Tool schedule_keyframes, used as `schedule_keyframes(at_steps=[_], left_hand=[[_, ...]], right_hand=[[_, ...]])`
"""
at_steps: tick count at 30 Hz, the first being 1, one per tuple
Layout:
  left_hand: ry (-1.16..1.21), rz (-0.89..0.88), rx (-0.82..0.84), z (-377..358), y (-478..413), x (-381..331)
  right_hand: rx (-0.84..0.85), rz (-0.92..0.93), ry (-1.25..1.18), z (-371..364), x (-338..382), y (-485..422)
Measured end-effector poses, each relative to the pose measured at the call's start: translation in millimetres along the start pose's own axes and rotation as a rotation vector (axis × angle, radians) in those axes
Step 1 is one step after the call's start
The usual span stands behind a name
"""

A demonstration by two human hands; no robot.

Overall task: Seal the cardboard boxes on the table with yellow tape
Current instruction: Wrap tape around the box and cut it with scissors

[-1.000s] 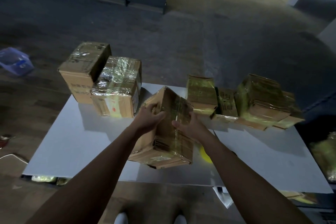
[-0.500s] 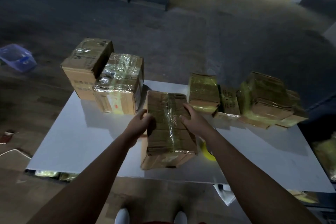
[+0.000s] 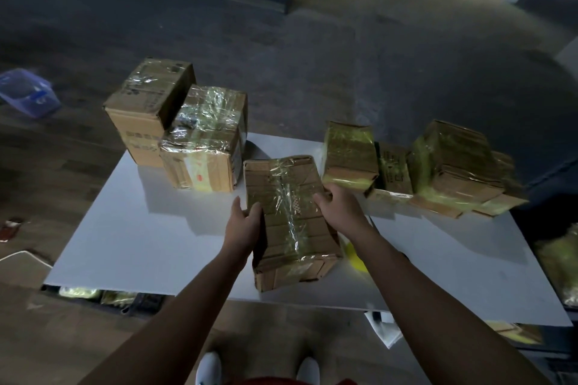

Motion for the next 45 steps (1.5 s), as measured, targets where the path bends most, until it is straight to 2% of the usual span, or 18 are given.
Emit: schedule_keyframes(at_steps=[3, 7, 10, 12, 15, 18, 22, 25, 27, 30, 32, 36, 39, 42, 45], left_hand=[[0.041, 0.002, -0.031, 0.4, 4.4, -10.6], [0.276, 0.111, -0.018, 0.1, 1.9, 5.8], [0.345, 0.154, 0.003, -4.8, 3.4, 18.4], [0.329, 0.139, -0.071, 6.4, 0.4, 19.1], [0.209, 0.120, -0.165, 30.2, -7.6, 15.7], [-0.138, 0.047, -0.191, 38.3, -8.1, 4.5], [-0.419, -0.114, -0.097, 26.4, -6.4, -14.3], [-0.515, -0.138, 0.002, 12.0, 0.8, -24.9], [-0.552, -0.106, 0.033, 9.4, 1.4, -25.0], [-0.573, -0.092, -0.013, 19.9, -4.3, -23.9], [-0.517, -0.088, -0.073, 27.6, -7.0, -23.5], [-0.417, -0.023, -0.074, 26.3, -8.6, -17.7], [-0.490, -0.078, -0.162, 30.3, -10.5, -27.3], [-0.662, -0.126, -0.079, 15.1, -10.7, -29.0], [-0.612, -0.090, -0.102, 16.5, -7.8, -23.8]], right_hand=[[-0.058, 0.040, -0.027, 9.7, 7.1, 8.1], [-0.146, 0.107, -0.104, 24.1, 20.9, 19.4], [-0.144, 0.126, -0.130, 22.3, 26.2, 19.5], [-0.109, 0.153, -0.143, 13.4, 27.0, 17.9], [-0.005, 0.209, -0.042, -11.4, 24.8, 14.9], [0.053, 0.131, 0.078, -31.0, 10.5, 10.9], [0.036, -0.040, 0.225, -32.2, -11.6, 9.1], [0.113, -0.126, 0.097, -36.8, -23.2, 7.1], [0.147, -0.123, 0.041, -38.9, -27.5, 4.4], [0.103, -0.084, 0.023, -35.0, -31.4, 0.5], [0.091, -0.073, 0.029, -36.0, -30.5, 1.0], [0.105, -0.050, 0.083, -40.2, -25.0, 1.9], [0.084, -0.047, 0.100, -38.0, -24.9, 3.8], [0.052, -0.023, 0.144, -39.2, -18.9, 8.8], [0.045, 0.012, 0.180, -42.5, -9.5, 12.1]])
Point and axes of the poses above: each hand's wrist, its own y-axis away from the middle knuckle, its own z-axis out of the back of the hand, x = y × z, the point moved 8 cm from there along -y, towards the middle knuckle, and after that the axes turned 5 degrees about y, right-handed, at the moved point
